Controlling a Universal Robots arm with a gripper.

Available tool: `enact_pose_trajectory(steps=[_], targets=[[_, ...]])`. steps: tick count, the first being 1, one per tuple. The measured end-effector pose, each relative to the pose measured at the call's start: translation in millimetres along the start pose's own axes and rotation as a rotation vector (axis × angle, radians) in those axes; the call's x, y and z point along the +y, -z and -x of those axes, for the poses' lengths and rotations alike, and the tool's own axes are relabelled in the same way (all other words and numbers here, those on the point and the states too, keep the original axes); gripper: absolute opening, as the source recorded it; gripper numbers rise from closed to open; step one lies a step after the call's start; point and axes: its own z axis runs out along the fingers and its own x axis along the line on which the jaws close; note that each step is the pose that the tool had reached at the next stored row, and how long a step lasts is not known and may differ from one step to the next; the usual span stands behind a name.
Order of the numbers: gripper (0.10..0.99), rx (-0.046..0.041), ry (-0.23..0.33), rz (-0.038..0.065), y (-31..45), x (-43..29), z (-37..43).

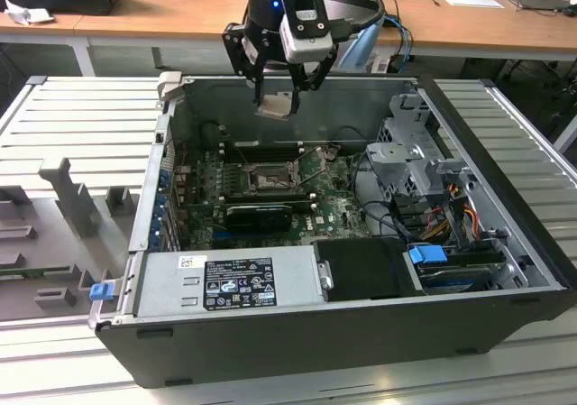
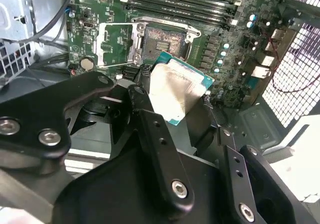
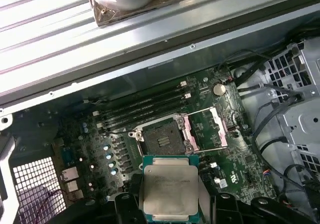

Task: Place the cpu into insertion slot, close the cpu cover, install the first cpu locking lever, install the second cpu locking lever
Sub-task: 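Place the cpu into insertion slot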

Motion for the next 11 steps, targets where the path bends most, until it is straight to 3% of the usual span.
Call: enact_pose_trajectory(steps=[2, 11], targets=[[0.529, -0.0053, -0.058, 0.001, -0.1, 0.0, 0.0], [0.529, -0.0197, -0.22, 0.004, -0.6, 0.0, 0.0]])
